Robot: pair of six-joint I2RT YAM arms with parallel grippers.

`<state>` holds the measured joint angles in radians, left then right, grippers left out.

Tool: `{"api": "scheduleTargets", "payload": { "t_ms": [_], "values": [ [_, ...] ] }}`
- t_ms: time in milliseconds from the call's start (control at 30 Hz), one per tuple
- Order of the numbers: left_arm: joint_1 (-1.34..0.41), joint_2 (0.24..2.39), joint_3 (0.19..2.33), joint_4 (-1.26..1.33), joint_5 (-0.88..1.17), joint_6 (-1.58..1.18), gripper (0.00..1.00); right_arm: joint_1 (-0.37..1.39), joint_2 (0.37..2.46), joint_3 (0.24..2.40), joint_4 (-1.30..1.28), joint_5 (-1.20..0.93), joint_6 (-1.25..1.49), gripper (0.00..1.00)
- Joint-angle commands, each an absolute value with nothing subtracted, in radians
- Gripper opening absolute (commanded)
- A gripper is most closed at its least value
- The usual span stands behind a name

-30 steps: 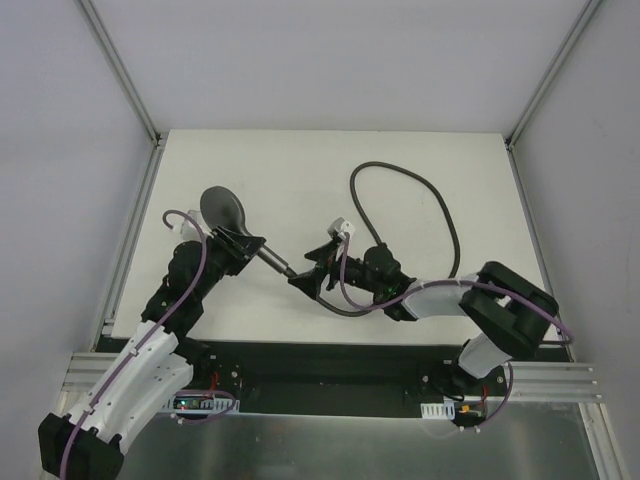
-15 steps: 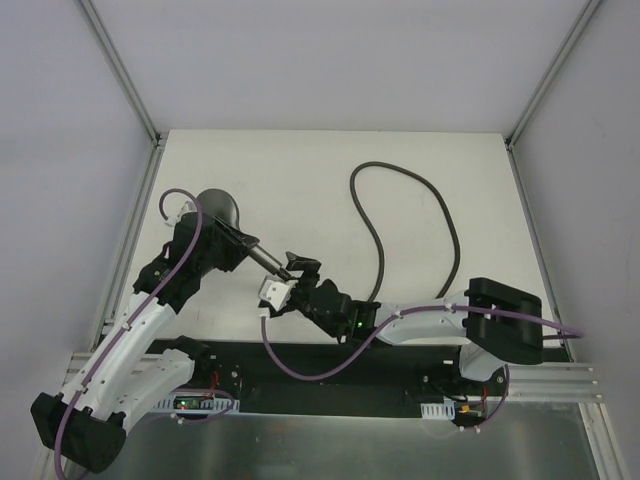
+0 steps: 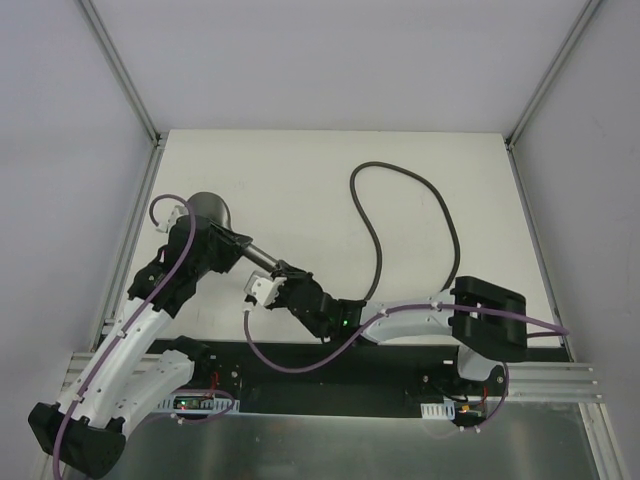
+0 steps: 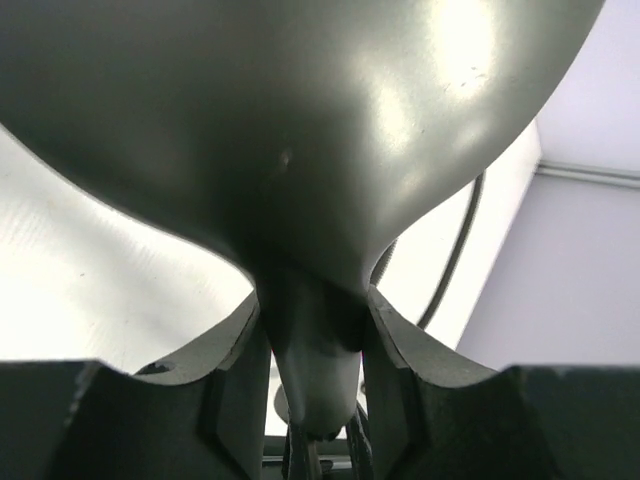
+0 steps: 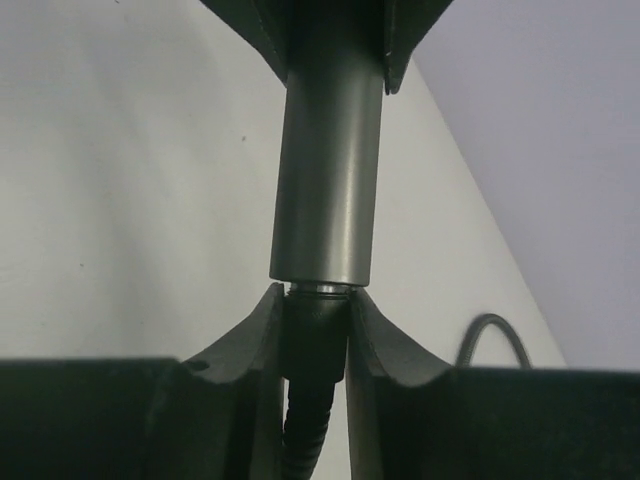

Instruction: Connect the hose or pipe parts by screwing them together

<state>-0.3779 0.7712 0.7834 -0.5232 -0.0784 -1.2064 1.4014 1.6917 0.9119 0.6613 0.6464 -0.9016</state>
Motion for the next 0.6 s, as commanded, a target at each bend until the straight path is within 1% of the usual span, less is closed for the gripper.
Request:
{"api": "scheduleTargets", "payload": {
  "t_ms": [0, 33, 67, 100, 133, 167, 200, 233, 267, 300, 333, 367, 400, 433, 533, 567],
  "values": [
    [-0.390, 0.689, 0.685, -0.224, 0.059, -1.132, 0.00, 1.327, 1.597, 0.930, 0.581, 0.409, -0.637, 0.01],
    [-0.390, 0.672, 0.643, -0.162, 0.110, -1.140, 0.00, 1.304, 1.582, 0.907, 0.581, 0.350, -0.582, 0.01],
    [-0.390, 0.635, 0.577, -0.112, 0.126, -1.143, 0.00, 1.246, 1.566, 0.893, 0.601, 0.227, -0.530, 0.01],
    [-0.388, 0.620, 0.552, -0.031, 0.136, -1.143, 0.00, 1.218, 1.540, 0.876, 0.620, 0.160, -0.420, 0.01],
    [-0.390, 0.603, 0.528, -0.003, 0.140, -1.135, 0.00, 1.189, 1.533, 0.846, 0.646, 0.094, -0.376, 0.01],
    [-0.388, 0.571, 0.484, 0.042, 0.143, -1.123, 0.00, 1.131, 1.528, 0.825, 0.714, -0.061, -0.320, 0.01],
    [-0.390, 0.552, 0.459, 0.076, 0.144, -1.102, 0.00, 1.097, 1.526, 0.809, 0.766, -0.140, -0.204, 0.01],
    [-0.390, 0.516, 0.401, 0.177, 0.149, -1.092, 0.00, 1.063, 1.532, 0.769, 0.828, -0.220, -0.122, 0.01],
    [-0.390, 0.499, 0.367, 0.237, 0.161, -1.085, 0.00, 0.999, 1.545, 0.752, 0.979, -0.356, -0.051, 0.01],
    [-0.388, 0.483, 0.329, 0.306, 0.176, -1.072, 0.00, 0.973, 1.581, 0.740, 1.059, -0.414, 0.094, 0.01],
    [-0.388, 0.460, 0.257, 0.462, 0.190, -1.063, 0.00, 0.932, 1.601, 0.723, 1.195, -0.496, 0.154, 0.01],
    [-0.388, 0.457, 0.229, 0.510, 0.207, -1.055, 0.00, 0.913, 1.641, 0.719, 1.244, -0.521, 0.211, 0.01],
    [-0.390, 0.456, 0.209, 0.556, 0.218, -1.049, 0.00, 0.896, 1.663, 0.716, 1.291, -0.543, 0.324, 0.01],
    [-0.390, 0.459, 0.174, 0.631, 0.231, -1.037, 0.00, 0.869, 1.686, 0.715, 1.393, -0.579, 0.374, 0.01],
    [-0.390, 0.478, 0.152, 0.666, 0.252, -1.022, 0.00, 0.830, 1.775, 0.716, 1.534, -0.633, 0.538, 0.01],
    [-0.388, 0.485, 0.152, 0.663, 0.253, -1.013, 0.00, 0.828, 1.788, 0.719, 1.532, -0.640, 0.537, 0.01]
  ]
}}
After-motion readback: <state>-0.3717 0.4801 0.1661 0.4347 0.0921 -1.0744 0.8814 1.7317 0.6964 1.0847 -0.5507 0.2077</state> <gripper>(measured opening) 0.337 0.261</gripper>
